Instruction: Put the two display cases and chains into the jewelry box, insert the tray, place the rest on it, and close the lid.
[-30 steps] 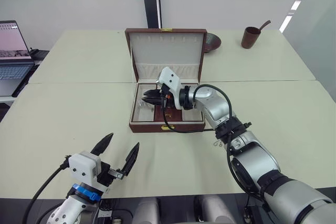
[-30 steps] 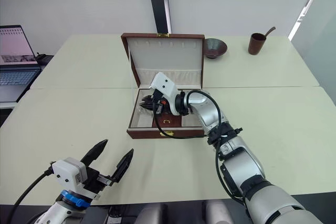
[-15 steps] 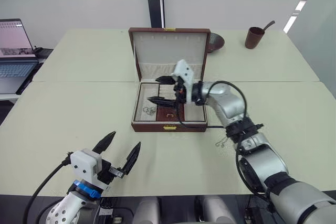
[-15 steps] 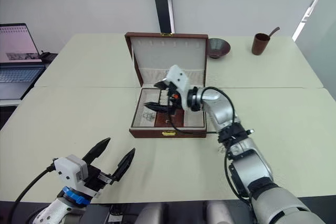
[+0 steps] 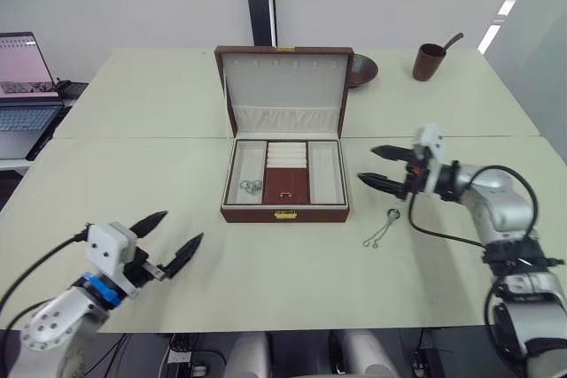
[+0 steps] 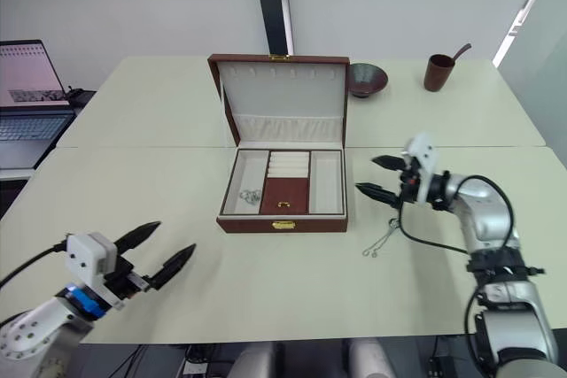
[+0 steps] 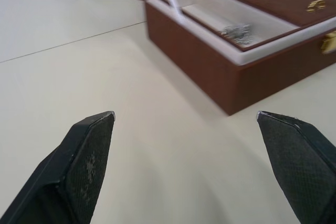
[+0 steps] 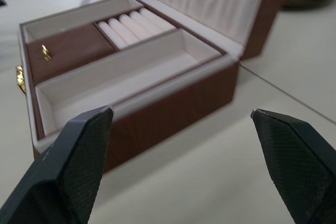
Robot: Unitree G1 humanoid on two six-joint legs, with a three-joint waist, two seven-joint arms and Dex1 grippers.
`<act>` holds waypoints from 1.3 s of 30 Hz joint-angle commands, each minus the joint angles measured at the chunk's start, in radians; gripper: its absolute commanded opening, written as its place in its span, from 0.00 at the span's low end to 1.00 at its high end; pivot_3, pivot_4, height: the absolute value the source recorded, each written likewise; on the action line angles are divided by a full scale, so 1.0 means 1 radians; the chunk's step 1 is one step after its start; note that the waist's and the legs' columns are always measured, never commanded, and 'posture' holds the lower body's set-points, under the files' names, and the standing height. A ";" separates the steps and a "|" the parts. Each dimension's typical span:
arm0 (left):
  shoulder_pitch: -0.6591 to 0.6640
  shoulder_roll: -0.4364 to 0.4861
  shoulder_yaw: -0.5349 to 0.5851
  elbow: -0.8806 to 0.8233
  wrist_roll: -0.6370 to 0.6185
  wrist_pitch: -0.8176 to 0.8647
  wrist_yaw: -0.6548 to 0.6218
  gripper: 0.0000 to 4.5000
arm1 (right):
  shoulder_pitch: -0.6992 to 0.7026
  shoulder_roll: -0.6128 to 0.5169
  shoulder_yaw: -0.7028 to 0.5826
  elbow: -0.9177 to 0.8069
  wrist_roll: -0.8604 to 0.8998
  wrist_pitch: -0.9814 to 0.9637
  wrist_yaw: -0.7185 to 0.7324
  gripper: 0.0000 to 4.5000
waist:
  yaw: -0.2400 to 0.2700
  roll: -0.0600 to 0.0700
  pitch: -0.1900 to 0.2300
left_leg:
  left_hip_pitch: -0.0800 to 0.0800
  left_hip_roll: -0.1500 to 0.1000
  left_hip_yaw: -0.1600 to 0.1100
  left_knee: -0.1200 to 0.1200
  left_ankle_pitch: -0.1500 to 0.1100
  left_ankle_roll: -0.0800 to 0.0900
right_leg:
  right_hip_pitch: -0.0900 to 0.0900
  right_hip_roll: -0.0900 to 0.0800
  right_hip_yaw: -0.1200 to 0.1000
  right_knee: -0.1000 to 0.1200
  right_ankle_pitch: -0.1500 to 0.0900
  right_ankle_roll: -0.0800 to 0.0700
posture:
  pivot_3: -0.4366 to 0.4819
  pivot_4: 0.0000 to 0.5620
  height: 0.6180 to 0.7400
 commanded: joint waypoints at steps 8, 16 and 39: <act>-0.193 0.133 0.112 0.289 -0.030 0.023 -0.115 1.00 | 0.211 -0.134 -0.180 -0.017 0.023 -0.064 -0.031 0.99 | -0.002 -0.001 0.001 | 0.000 0.000 0.000 0.000 0.000 0.000 | 0.000 0.001 0.000 0.000 0.000 0.000 | 0.48 0.27 1.00; -0.261 0.136 0.101 0.350 -0.009 0.024 -0.130 1.00 | 0.304 -0.118 -0.191 -0.033 0.030 -0.095 -0.086 0.99 | -0.005 -0.001 0.001 | 0.001 0.001 0.001 0.000 0.000 0.000 | 0.000 0.000 0.001 0.000 0.000 0.000 | 0.48 0.27 1.00; -0.154 0.096 0.053 0.149 -0.010 0.022 -0.212 1.00 | 0.463 -0.075 -0.238 -0.328 0.145 0.040 -0.210 0.99 | -0.001 -0.001 0.001 | 0.000 0.001 0.000 0.000 0.000 0.000 | 0.000 -0.001 0.001 0.000 0.000 0.000 | 0.48 0.27 1.00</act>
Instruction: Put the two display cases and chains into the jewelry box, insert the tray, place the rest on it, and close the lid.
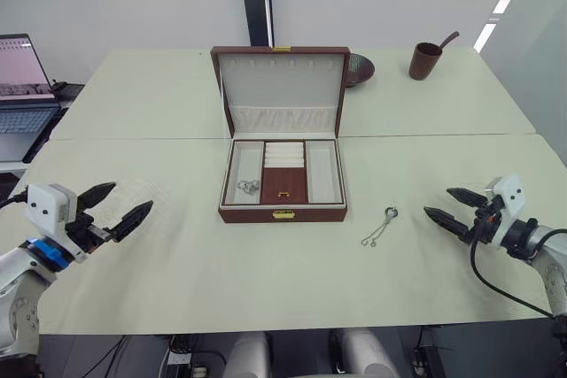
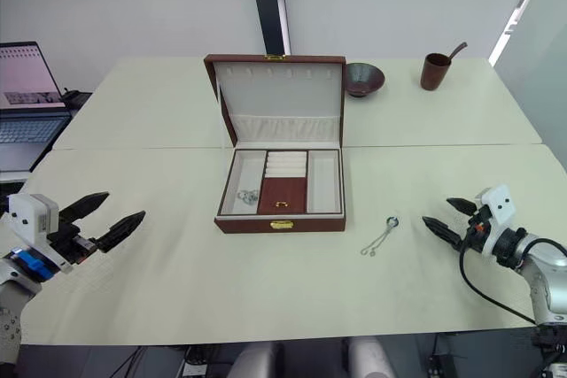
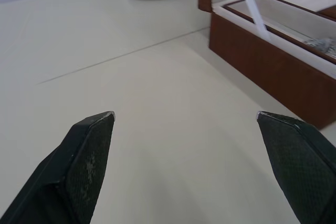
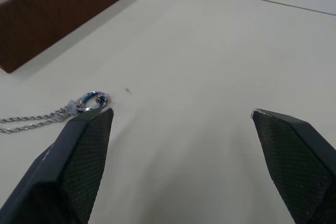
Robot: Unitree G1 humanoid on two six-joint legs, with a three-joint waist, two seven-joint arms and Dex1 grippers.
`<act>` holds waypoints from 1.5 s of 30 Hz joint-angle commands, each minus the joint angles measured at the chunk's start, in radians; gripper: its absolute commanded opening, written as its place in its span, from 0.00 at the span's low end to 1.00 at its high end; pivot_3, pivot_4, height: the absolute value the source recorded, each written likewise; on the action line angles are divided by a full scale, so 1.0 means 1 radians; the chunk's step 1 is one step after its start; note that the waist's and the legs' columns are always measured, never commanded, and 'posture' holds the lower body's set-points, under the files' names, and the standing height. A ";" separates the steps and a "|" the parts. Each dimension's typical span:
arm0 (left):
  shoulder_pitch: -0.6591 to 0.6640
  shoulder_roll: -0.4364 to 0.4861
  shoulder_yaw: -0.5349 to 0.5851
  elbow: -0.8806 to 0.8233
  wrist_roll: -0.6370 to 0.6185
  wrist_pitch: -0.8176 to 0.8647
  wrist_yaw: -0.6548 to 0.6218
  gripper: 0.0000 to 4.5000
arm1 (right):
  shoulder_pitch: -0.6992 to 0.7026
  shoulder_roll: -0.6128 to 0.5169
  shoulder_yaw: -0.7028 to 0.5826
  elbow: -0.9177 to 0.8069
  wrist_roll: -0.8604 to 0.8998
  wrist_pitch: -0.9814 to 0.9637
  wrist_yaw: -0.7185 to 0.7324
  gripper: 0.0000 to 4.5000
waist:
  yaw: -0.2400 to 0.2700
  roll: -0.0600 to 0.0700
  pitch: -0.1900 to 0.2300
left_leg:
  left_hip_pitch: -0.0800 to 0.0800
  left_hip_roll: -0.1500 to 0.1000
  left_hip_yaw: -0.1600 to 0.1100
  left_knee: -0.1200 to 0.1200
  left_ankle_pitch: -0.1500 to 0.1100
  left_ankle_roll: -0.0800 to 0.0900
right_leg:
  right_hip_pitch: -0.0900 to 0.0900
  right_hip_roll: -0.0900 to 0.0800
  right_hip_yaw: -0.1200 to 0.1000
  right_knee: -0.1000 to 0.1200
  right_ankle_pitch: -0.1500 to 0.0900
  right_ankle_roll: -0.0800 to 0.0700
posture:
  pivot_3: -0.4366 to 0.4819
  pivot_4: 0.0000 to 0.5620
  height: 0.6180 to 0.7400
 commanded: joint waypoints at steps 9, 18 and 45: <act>0.084 -0.061 -0.230 -0.311 0.010 -0.011 -0.119 1.00 | 0.189 0.094 -0.018 -0.423 0.089 0.141 -0.190 0.99 | 0.002 0.000 0.000 | 0.000 -0.001 0.001 0.000 0.000 0.000 | 0.001 0.000 0.001 0.000 0.000 0.001 | 0.48 0.27 1.00; 0.050 -0.082 -0.375 -0.318 0.054 -0.069 -0.187 1.00 | 0.290 0.210 0.114 -0.560 -0.018 0.196 -0.402 0.99 | 0.002 0.000 0.000 | 0.000 0.000 0.000 0.000 0.000 0.000 | 0.000 0.002 0.001 0.000 0.000 0.000 | 0.48 0.27 1.00; 0.034 -0.095 -0.433 -0.314 0.079 -0.119 -0.210 1.00 | 0.171 0.390 0.290 -0.545 -0.176 0.415 -0.719 0.99 | -0.002 -0.004 -0.003 | 0.001 0.001 0.000 0.000 0.000 0.000 | 0.000 0.003 0.001 0.000 -0.001 0.000 | 0.48 0.27 1.00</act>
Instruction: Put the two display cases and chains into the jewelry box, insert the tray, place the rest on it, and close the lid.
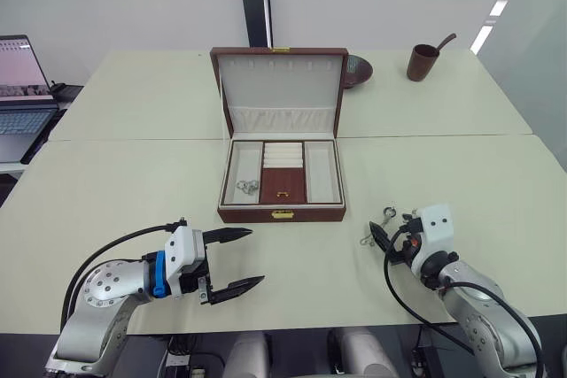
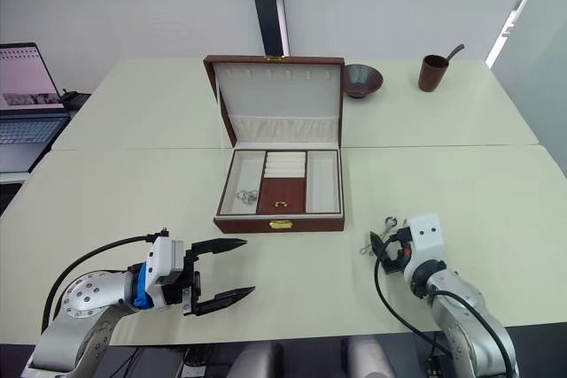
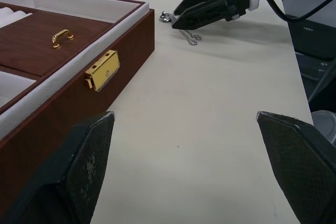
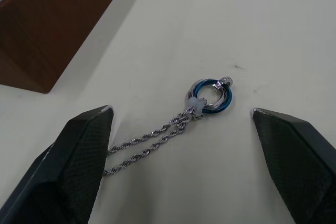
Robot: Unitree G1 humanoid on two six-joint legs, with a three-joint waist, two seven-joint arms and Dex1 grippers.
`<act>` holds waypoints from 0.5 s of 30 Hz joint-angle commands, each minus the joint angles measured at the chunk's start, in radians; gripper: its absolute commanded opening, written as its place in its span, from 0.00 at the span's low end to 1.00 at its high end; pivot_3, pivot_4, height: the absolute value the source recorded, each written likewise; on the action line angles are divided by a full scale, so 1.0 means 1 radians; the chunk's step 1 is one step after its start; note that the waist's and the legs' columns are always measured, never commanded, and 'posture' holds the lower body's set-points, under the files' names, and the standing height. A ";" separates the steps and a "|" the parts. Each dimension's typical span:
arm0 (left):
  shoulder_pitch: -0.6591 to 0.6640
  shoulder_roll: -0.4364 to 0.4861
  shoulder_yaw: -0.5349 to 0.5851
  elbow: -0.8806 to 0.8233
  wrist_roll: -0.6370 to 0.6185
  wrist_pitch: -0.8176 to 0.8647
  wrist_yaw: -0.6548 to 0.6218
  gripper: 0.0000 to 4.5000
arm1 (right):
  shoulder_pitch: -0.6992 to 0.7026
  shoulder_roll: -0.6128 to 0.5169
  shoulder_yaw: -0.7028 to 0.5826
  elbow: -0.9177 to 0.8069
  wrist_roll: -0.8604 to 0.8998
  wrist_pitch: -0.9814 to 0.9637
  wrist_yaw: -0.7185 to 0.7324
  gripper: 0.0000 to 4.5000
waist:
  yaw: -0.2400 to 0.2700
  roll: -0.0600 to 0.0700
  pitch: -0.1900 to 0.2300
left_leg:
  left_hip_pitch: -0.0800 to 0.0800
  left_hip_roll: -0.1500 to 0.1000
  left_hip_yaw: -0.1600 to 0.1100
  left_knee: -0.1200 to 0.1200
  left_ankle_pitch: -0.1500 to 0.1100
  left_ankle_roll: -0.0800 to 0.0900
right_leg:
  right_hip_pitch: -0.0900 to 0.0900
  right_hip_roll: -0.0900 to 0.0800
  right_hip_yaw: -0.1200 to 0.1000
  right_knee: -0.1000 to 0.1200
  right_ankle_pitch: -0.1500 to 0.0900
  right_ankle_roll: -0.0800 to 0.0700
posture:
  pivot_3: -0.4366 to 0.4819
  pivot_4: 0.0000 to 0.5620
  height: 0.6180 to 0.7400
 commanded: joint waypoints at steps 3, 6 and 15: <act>0.008 -0.011 0.000 -0.016 0.006 -0.031 0.007 1.00 | 0.006 -0.001 0.023 0.049 -0.052 0.040 -0.037 0.99 | 0.000 -0.004 -0.003 | 0.000 0.000 0.000 0.000 0.000 0.000 | 0.000 0.000 0.000 0.000 0.000 0.000 | 0.48 0.27 1.00; 0.010 -0.015 -0.002 -0.011 0.010 -0.037 0.009 1.00 | 0.014 -0.002 0.016 0.056 -0.061 0.046 -0.046 0.95 | 0.001 -0.008 -0.006 | 0.000 0.000 0.000 0.000 0.000 0.000 | 0.000 0.000 0.000 0.000 0.000 0.000 | 0.48 0.27 1.00; 0.000 -0.030 -0.015 0.007 0.021 -0.053 0.016 1.00 | 0.037 -0.013 0.005 0.042 -0.080 0.077 -0.053 0.40 | 0.002 -0.009 -0.009 | 0.000 0.000 -0.001 0.000 0.000 0.000 | 0.001 0.000 -0.001 0.000 0.000 -0.001 | 0.48 0.27 1.00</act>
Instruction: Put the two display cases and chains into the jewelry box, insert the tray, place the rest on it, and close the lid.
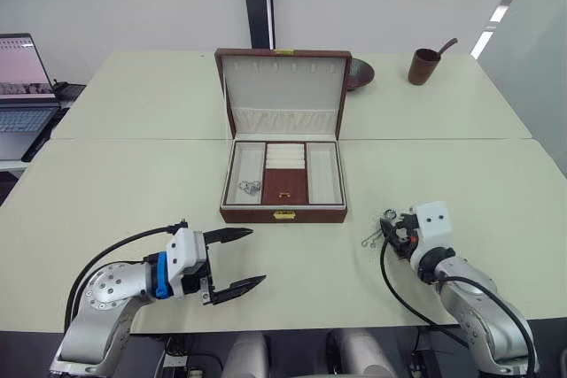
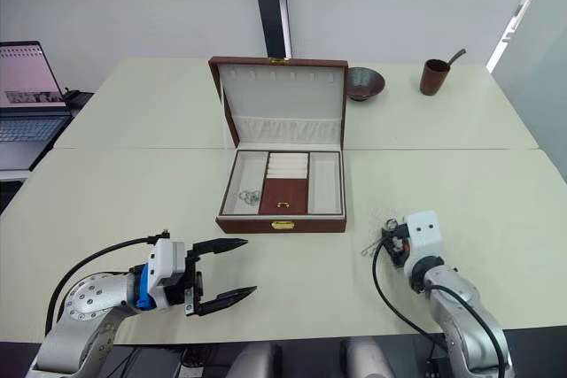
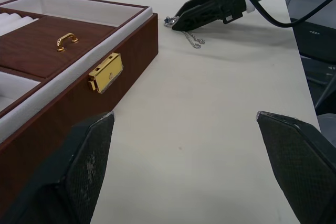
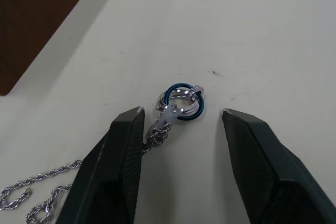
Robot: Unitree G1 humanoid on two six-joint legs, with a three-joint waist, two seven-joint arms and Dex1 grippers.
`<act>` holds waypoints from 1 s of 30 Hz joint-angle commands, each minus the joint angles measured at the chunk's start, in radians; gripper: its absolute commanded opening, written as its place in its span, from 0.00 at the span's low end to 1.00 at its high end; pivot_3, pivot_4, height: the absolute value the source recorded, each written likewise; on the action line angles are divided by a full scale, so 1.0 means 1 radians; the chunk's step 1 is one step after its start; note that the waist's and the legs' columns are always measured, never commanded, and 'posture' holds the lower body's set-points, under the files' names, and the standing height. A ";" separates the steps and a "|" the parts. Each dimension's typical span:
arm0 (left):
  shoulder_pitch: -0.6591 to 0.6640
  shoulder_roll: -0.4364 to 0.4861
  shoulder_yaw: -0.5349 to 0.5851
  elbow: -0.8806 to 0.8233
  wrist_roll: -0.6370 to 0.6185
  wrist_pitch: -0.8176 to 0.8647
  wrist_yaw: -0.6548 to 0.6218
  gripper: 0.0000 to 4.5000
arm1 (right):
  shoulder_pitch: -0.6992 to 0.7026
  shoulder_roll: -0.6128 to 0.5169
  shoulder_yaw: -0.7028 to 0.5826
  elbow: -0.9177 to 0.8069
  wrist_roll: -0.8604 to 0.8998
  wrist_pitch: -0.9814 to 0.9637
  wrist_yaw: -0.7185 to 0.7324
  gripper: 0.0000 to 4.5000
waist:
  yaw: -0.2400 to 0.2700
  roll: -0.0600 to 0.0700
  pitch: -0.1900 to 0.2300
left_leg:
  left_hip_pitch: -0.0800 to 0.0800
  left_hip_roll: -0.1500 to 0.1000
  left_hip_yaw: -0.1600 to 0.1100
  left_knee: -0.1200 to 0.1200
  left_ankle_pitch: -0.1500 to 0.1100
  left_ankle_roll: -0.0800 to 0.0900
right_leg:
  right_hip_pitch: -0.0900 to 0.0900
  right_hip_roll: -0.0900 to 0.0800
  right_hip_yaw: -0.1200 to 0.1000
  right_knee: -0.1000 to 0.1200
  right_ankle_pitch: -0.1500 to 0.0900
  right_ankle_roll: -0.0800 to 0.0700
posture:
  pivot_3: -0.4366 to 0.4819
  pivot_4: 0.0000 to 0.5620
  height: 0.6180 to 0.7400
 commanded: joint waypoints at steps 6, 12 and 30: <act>-0.010 -0.006 -0.008 0.009 0.005 -0.025 0.003 1.00 | 0.048 -0.008 -0.013 0.024 -0.008 0.054 -0.003 0.14 | 0.003 -0.001 -0.002 | 0.000 -0.001 0.000 0.000 0.000 0.000 | 0.000 -0.001 0.000 0.000 0.000 0.000 | 0.48 0.27 1.00; -0.022 -0.015 -0.015 0.021 0.010 -0.032 0.004 1.00 | 0.050 -0.012 -0.017 0.017 -0.004 0.048 0.005 0.01 | 0.004 -0.002 -0.003 | 0.000 -0.001 0.000 0.000 0.000 0.000 | 0.000 -0.001 0.000 0.000 0.000 0.000 | 0.48 0.27 1.00; -0.062 -0.045 -0.018 0.054 0.021 -0.048 0.017 1.00 | 0.022 -0.102 -0.170 -0.072 0.211 -0.147 0.293 0.00 | -0.001 0.004 0.001 | 0.000 0.000 0.000 0.000 0.000 0.000 | 0.000 0.000 0.000 0.000 0.000 0.001 | 0.48 0.27 1.00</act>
